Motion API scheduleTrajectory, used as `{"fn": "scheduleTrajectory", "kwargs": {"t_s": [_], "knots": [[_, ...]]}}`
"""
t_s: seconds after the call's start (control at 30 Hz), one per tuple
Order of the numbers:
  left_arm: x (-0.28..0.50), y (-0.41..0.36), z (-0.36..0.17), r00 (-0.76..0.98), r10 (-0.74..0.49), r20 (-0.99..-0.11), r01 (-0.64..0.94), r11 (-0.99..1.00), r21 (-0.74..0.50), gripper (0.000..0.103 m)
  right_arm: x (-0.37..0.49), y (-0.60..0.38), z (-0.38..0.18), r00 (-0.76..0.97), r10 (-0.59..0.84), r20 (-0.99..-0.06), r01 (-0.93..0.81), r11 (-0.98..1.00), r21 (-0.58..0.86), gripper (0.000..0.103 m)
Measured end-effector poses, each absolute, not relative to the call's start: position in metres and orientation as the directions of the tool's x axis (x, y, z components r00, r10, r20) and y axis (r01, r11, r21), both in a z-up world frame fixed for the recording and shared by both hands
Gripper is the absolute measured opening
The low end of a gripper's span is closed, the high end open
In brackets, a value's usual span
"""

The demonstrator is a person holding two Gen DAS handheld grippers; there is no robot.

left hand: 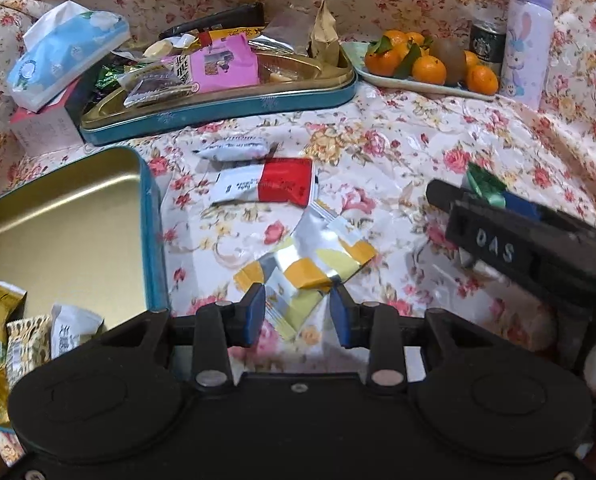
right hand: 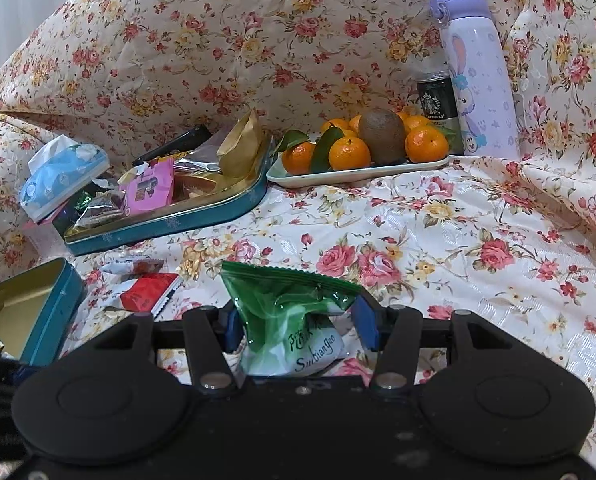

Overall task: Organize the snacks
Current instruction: 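Move the left tool toward the yellow-and-orange packet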

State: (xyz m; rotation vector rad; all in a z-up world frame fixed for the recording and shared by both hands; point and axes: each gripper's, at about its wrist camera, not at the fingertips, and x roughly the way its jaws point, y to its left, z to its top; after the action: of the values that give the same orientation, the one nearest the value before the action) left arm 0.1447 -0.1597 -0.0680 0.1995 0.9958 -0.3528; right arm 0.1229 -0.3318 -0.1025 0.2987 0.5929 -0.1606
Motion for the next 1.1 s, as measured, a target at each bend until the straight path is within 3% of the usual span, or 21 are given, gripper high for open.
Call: {"fn": "scheduleTrajectory", "kwargs": {"t_s": [0.3, 0.47, 0.73, 1.1], "knots": [[0.16, -0.166, -0.062, 0.458, -0.23, -0.859, 0.424, 0.905, -0.016, 0.044, 0.122, -0.334, -0.103, 0.821, -0.057, -0.568, 0.233, 0.942, 0.243, 0.056], [0.15, -0.157, -0.054, 0.471, -0.259, -0.843, 0.52, 0.854, 0.028, 0.044, 0.122, -0.334, -0.103, 0.822, -0.054, -0.566, 0.233, 0.94, 0.248, 0.056], [0.163, -0.16, -0.059, 0.373, -0.312, -0.874, 0.64, 0.768, -0.001, 0.048, 0.121, -0.334, -0.103, 0.823, -0.054, -0.565, 0.233, 0.94, 0.25, 0.056], [0.173, -0.17, -0.056, 0.411, -0.314, -0.856, 0.684, 0.727, 0.061, 0.048, 0.121, -0.335, -0.103, 0.824, -0.052, -0.564, 0.233, 0.938, 0.255, 0.056]]}}
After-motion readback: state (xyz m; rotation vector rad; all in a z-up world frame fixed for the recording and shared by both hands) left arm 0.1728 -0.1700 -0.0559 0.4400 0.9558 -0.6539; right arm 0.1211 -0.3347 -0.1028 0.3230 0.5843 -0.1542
